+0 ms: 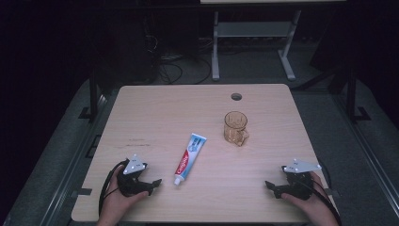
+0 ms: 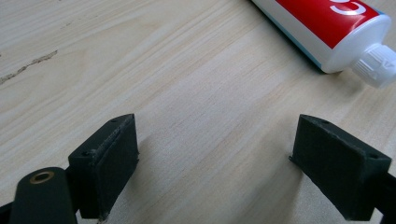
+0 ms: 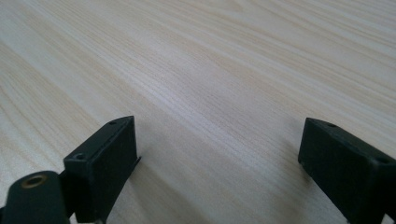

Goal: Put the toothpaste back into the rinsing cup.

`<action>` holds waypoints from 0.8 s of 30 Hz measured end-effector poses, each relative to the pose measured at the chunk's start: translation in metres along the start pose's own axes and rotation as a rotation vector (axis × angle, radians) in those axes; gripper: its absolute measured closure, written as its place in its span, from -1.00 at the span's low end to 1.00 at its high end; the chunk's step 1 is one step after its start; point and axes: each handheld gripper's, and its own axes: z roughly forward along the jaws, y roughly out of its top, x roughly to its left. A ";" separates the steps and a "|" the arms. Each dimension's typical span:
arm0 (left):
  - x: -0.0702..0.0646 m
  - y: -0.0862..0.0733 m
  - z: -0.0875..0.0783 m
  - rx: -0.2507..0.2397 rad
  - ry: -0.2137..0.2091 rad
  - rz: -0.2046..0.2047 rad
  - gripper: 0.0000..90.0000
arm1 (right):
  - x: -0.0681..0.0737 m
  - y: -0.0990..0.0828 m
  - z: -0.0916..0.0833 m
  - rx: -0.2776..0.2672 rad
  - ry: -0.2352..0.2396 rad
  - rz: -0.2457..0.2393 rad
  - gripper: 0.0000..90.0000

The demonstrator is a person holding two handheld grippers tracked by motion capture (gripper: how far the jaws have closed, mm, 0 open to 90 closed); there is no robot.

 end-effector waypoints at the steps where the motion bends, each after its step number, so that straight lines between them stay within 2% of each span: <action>1: 0.000 0.000 0.000 0.000 0.000 0.000 -0.71 | 0.000 0.000 0.000 0.000 0.001 -0.001 -0.76; 6: 0.000 0.000 -0.001 -0.005 0.000 -0.003 -0.68 | 0.000 0.000 0.000 0.000 0.002 -0.003 -0.76; 10: -0.002 -0.001 -0.003 -0.015 -0.004 -0.001 -0.47 | 0.000 0.000 0.000 0.000 0.003 -0.003 -0.76; 18: -0.002 0.004 -0.008 -0.015 -0.038 -0.018 0.06 | -0.001 0.000 0.000 0.000 0.003 -0.004 -0.76; 21: -0.002 0.007 -0.010 -0.022 -0.045 -0.018 0.32 | -0.001 0.000 0.000 0.000 0.003 -0.004 -0.76; 24: -0.001 0.012 -0.010 -0.019 -0.070 -0.020 0.67 | -0.001 0.000 0.000 0.000 0.003 -0.004 -0.76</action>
